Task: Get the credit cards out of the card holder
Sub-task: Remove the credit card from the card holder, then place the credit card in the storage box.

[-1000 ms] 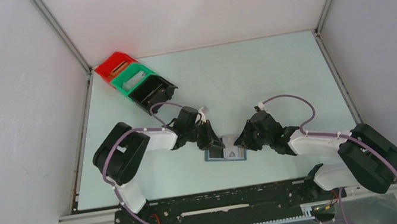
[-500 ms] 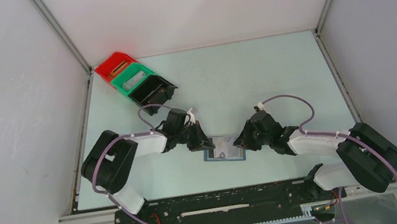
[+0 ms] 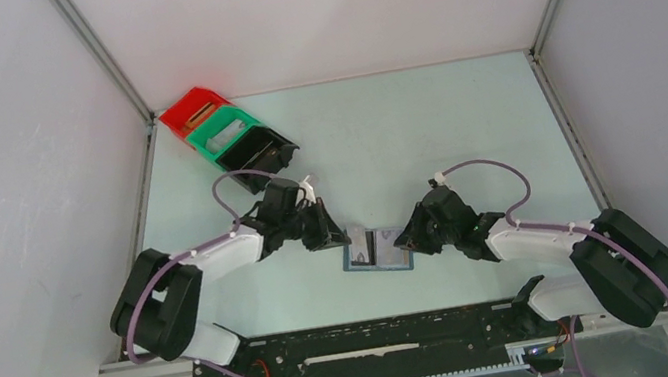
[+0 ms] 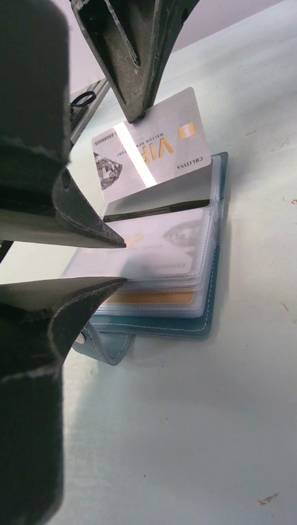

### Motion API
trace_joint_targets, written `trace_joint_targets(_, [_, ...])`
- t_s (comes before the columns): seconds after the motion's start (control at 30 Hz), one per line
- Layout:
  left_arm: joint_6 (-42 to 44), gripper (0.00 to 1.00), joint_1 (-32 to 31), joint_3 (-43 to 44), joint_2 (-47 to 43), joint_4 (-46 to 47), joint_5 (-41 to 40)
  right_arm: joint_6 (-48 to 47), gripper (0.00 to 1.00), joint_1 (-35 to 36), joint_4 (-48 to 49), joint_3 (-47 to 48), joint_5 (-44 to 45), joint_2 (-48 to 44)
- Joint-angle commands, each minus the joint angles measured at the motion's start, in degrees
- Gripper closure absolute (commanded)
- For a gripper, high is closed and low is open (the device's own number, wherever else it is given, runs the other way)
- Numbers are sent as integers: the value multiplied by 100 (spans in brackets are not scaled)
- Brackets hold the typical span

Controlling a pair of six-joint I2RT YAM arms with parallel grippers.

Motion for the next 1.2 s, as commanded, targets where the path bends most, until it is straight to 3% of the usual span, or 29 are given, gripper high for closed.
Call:
trace_joint_targets(0.0, [187,100,23,255,-306,-262,-72,-81,68,-19,-130,67,68,-115])
trace_joint_targets(0.3, [294,100,19,216,-312,-312,-16,-250,65,134,-41,186,190,-515])
trace_joint_targets(0.67, [441,100,103,727,-859,-1029,-235,-420,57,510,32,752,182,-185])
trace_joint_targets(0.93, [379,100,1056,1482,-1424,-1796,-708,-475,55,210,-935,707,757,-1143])
trace_joint_targets(1.17, [1,100,2123,2292,-1349,-1968,-1717,-658,54,-672,-1678,503,526,-2218])
